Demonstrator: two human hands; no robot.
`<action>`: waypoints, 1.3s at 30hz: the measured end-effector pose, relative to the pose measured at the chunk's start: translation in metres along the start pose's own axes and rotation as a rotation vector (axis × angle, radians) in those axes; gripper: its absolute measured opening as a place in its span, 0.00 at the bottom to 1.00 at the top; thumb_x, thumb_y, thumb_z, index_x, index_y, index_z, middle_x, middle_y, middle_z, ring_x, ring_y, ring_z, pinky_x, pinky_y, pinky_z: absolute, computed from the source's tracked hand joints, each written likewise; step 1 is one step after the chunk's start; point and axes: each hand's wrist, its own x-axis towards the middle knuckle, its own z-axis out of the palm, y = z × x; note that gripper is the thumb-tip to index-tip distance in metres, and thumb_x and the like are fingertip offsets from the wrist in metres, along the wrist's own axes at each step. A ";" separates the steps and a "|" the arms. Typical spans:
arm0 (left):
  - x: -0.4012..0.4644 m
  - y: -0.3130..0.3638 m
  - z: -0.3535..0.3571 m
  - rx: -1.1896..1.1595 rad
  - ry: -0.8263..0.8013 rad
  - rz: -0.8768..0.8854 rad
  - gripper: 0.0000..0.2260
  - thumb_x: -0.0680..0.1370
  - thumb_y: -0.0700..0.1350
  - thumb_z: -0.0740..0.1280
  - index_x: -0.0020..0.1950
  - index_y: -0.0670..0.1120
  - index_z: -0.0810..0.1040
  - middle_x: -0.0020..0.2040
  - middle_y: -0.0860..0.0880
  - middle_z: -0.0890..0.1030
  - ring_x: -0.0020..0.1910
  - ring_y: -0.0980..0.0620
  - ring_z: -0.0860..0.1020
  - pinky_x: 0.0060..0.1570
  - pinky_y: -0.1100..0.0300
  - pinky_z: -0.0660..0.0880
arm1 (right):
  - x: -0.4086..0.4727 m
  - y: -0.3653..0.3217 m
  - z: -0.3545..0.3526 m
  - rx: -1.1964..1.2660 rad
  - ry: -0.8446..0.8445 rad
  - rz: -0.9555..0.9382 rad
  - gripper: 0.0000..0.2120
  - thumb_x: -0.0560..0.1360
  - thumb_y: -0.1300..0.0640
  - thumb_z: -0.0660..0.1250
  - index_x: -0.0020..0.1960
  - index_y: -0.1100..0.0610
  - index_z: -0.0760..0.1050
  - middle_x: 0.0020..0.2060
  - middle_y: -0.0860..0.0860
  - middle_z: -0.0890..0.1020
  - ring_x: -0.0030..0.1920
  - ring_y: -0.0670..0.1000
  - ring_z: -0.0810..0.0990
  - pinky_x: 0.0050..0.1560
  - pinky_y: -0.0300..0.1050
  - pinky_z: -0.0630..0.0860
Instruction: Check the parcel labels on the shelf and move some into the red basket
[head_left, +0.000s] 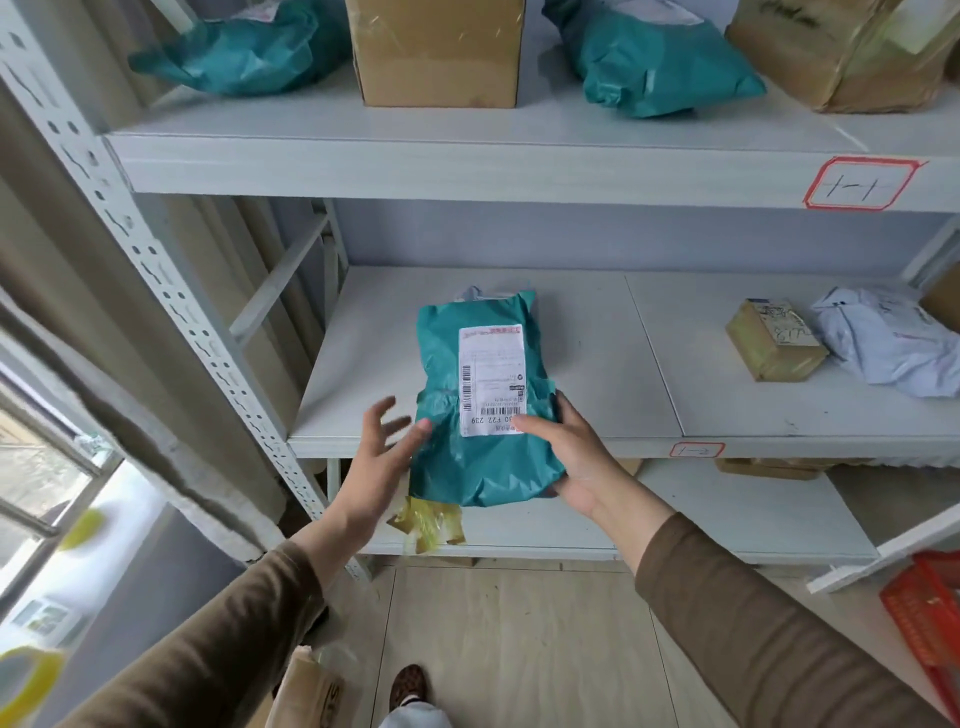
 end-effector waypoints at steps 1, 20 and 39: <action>0.003 0.001 -0.004 -0.099 -0.037 -0.126 0.35 0.76 0.59 0.72 0.79 0.55 0.61 0.74 0.46 0.73 0.67 0.46 0.79 0.61 0.51 0.80 | 0.006 0.002 0.003 0.030 -0.017 0.030 0.19 0.79 0.64 0.70 0.67 0.50 0.73 0.60 0.54 0.85 0.53 0.57 0.85 0.43 0.55 0.83; 0.156 -0.015 -0.098 -0.262 0.214 -0.342 0.26 0.80 0.30 0.66 0.74 0.51 0.73 0.66 0.44 0.82 0.54 0.44 0.84 0.46 0.49 0.84 | 0.161 0.040 0.097 -0.310 -0.046 0.326 0.07 0.82 0.56 0.65 0.60 0.52 0.75 0.53 0.53 0.82 0.39 0.50 0.79 0.33 0.41 0.74; 0.241 -0.046 -0.139 -0.261 0.417 -0.409 0.26 0.82 0.32 0.67 0.79 0.41 0.64 0.67 0.35 0.79 0.55 0.41 0.82 0.58 0.51 0.80 | 0.269 0.058 0.150 -0.029 0.123 0.323 0.11 0.83 0.71 0.54 0.61 0.61 0.70 0.51 0.59 0.80 0.40 0.53 0.79 0.40 0.44 0.80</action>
